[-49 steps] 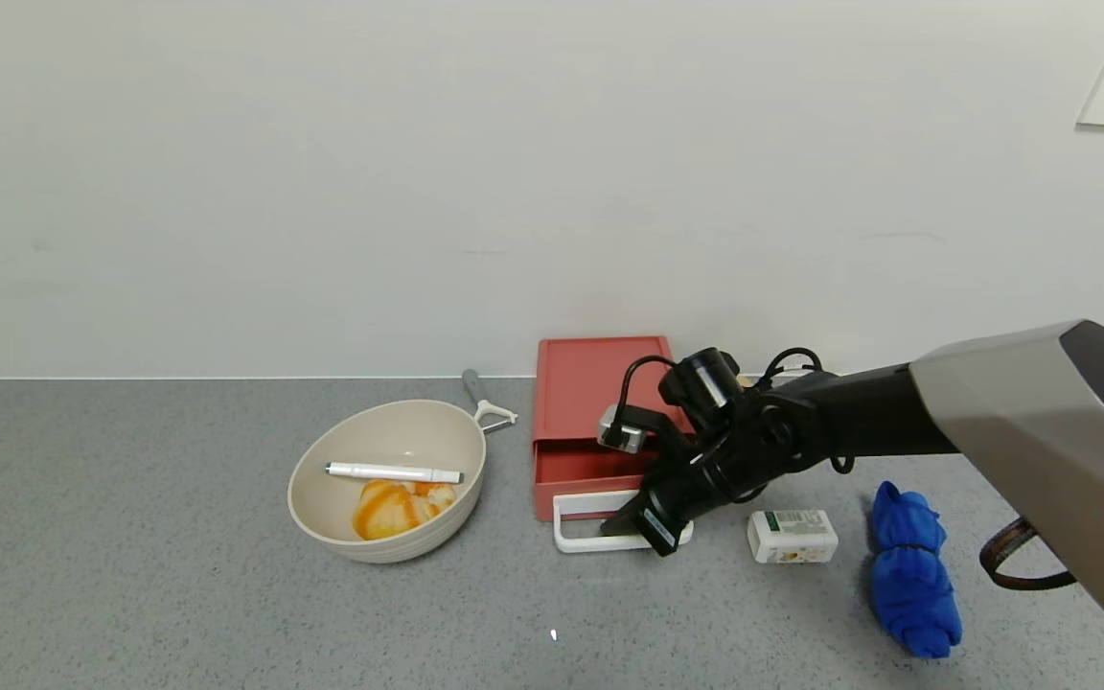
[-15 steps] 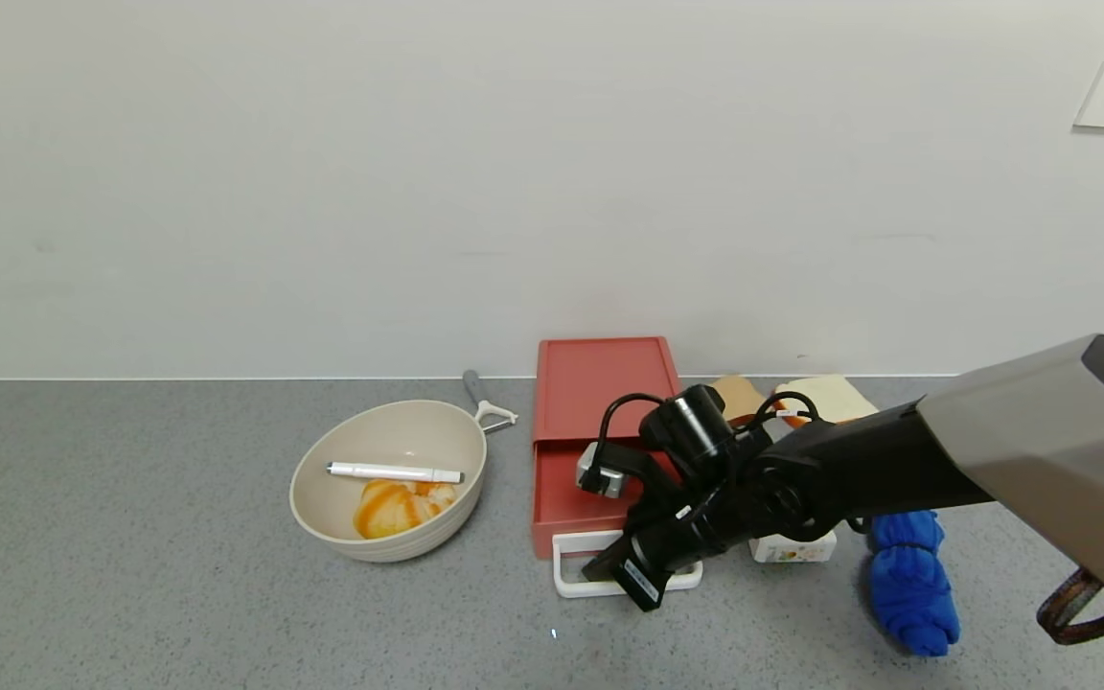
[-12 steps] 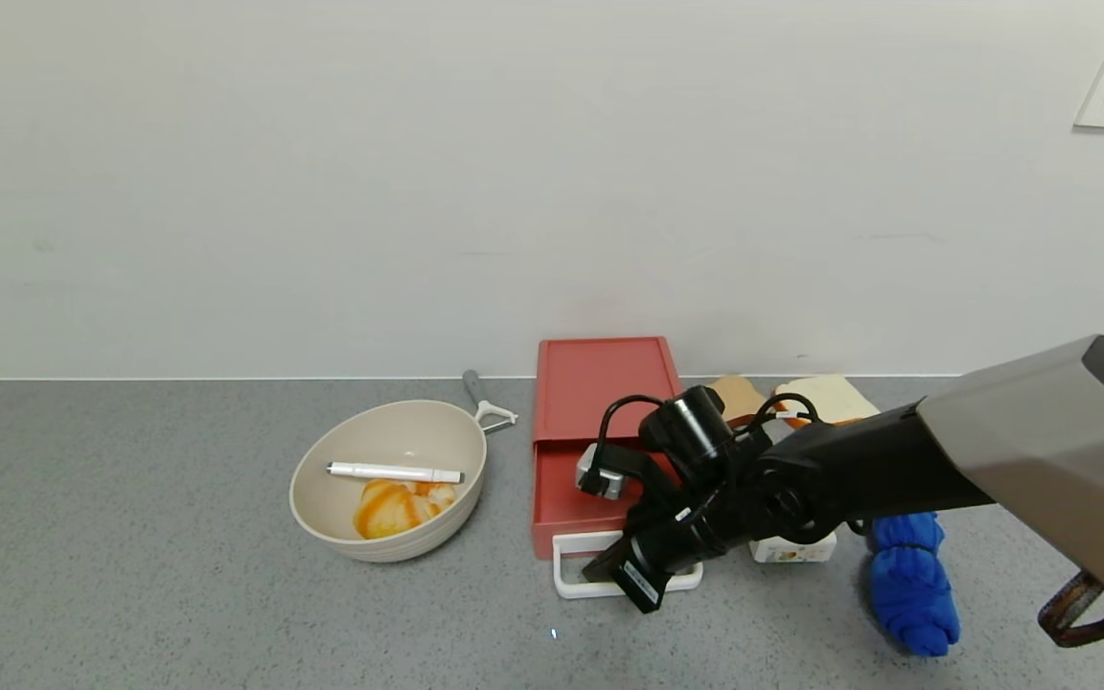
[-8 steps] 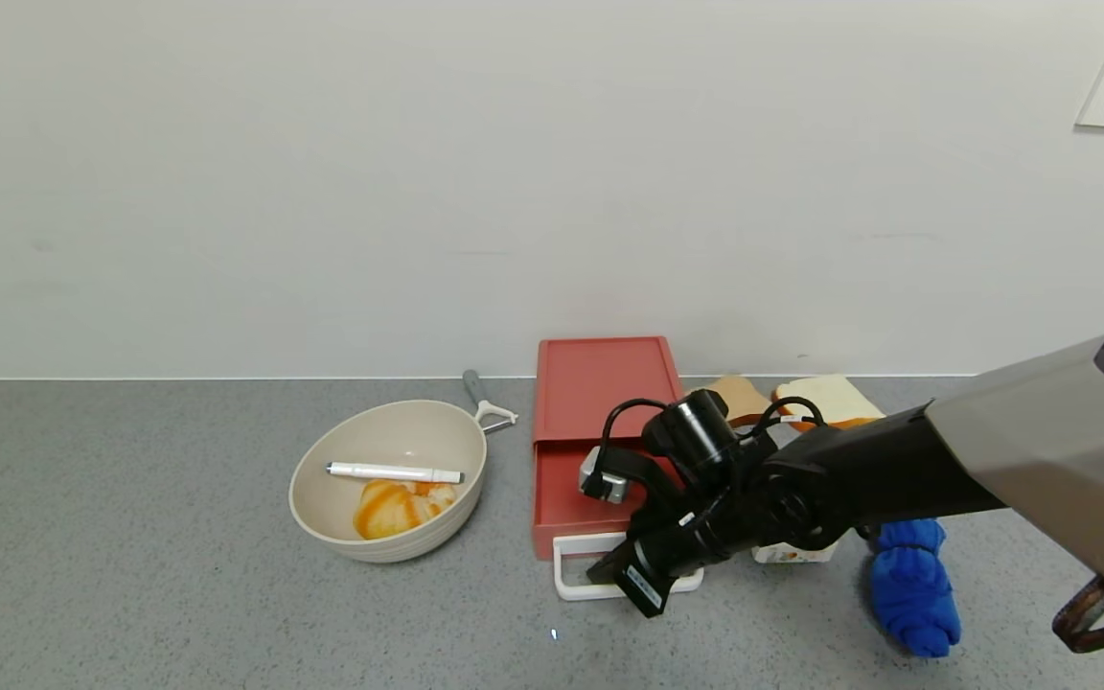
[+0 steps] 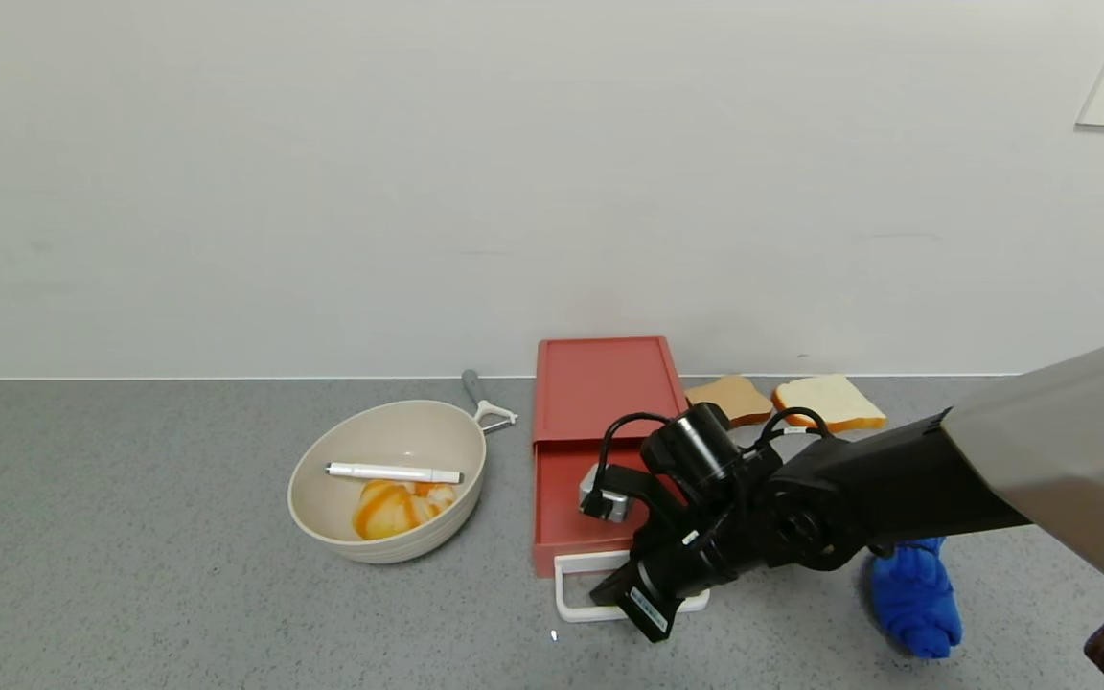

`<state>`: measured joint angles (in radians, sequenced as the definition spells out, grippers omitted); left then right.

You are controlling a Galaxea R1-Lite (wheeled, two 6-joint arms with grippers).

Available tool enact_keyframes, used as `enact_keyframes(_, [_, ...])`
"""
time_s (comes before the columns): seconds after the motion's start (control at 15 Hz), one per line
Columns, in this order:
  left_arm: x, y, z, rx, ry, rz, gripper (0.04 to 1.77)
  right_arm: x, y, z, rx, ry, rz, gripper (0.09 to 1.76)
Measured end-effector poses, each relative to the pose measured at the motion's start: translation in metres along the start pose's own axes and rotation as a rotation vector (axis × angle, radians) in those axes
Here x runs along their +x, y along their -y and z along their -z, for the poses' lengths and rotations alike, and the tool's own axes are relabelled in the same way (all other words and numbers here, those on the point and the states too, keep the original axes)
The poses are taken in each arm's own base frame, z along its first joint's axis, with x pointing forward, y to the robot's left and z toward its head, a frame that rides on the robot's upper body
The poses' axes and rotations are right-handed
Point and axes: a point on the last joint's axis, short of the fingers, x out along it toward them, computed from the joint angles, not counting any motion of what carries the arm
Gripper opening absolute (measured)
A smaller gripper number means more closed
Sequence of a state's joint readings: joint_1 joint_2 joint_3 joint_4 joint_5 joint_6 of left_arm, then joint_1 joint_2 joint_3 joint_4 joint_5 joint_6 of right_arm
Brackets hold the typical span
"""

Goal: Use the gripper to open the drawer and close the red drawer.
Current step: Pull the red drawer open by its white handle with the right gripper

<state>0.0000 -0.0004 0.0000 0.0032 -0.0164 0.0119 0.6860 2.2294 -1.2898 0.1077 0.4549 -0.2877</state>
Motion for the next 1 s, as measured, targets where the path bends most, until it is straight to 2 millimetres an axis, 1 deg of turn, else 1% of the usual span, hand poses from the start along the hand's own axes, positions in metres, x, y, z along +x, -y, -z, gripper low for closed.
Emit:
enact_keyframes(0.4, [0.000,0.000,0.000,0.000,0.000,0.000,1.72,0.002,-0.012,0.001,-0.013,-0.019,-0.012,0.12])
enact_keyframes(0.6, [0.000,0.000,0.000,0.000,0.000,0.000,1.72,0.001,-0.020,0.002,0.009,-0.026,-0.020,0.12])
enact_keyframes(1.0, [0.000,0.000,0.000,0.000,0.000,0.000,1.72,0.000,-0.026,0.003,0.012,-0.028,-0.027,0.12])
